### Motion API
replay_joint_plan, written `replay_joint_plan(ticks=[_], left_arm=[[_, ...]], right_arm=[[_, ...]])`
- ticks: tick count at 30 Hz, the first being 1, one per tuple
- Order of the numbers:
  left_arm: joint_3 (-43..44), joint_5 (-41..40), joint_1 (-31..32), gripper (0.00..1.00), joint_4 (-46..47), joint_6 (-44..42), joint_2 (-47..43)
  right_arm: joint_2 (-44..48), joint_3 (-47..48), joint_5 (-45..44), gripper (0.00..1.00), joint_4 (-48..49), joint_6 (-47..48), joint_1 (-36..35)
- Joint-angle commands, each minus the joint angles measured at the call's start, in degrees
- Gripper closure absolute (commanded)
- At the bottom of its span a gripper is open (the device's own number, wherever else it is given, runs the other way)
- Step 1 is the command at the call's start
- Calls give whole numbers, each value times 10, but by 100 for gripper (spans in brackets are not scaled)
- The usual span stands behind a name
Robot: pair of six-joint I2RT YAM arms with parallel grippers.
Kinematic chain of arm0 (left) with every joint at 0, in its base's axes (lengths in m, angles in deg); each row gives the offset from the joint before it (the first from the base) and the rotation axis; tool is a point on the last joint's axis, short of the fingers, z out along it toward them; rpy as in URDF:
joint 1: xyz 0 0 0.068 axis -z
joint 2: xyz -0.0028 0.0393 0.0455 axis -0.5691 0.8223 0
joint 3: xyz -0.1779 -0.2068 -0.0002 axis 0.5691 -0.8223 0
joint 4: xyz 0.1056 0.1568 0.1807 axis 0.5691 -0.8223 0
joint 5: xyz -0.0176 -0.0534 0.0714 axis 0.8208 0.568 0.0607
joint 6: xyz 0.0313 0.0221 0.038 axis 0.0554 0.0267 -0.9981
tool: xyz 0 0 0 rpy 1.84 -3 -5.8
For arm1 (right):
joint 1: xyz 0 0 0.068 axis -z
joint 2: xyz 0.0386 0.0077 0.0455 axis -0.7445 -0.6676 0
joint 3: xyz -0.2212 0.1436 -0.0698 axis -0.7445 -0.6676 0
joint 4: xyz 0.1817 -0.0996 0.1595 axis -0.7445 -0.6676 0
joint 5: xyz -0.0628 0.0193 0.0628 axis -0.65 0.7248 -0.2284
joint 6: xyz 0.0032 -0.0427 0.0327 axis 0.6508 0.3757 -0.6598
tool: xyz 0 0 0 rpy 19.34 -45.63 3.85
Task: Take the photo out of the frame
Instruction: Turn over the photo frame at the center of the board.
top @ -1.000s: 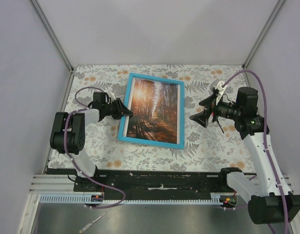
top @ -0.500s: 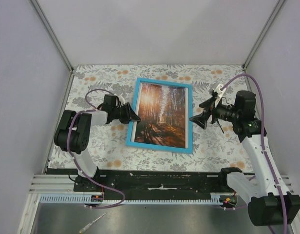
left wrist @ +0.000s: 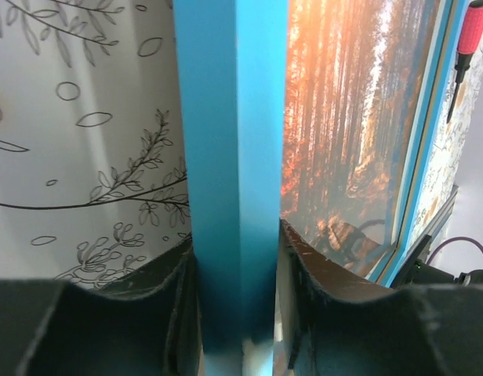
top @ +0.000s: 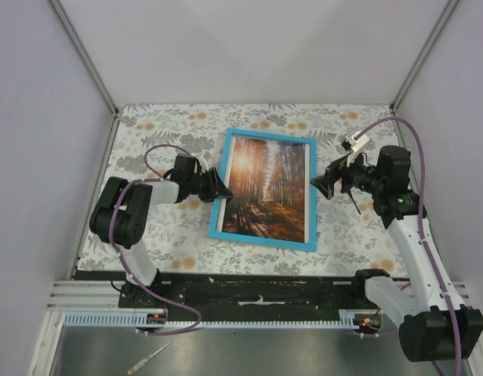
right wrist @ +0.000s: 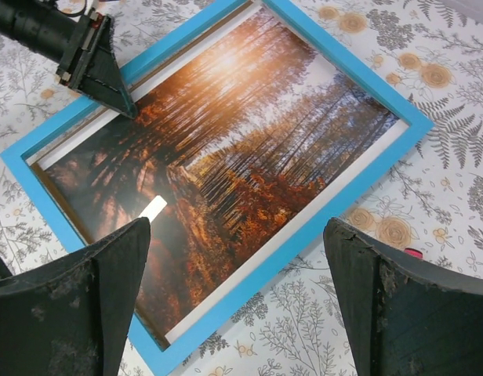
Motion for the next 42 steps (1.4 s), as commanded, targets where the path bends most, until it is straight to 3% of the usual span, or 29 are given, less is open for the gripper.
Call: replay_joint_plan(ticks=[1, 5, 11, 30, 42], left_arm=[[-15, -46, 9, 50, 15, -12, -31], [-24, -55, 10, 36, 16, -12, -44], [-33, -63, 11, 27, 19, -6, -58], [-24, -58, 67, 18, 32, -1, -52], [12, -182, 50, 17, -62, -63, -89]], right_arm=[[7, -6, -32, 2, 33, -12, 4], [2, -11, -60, 2, 39, -19, 8], [-22, -15, -95, 2, 44, -26, 9], [-39, -18, -127, 2, 48, -30, 13], [-70, -24, -166, 2, 57, -28, 13]])
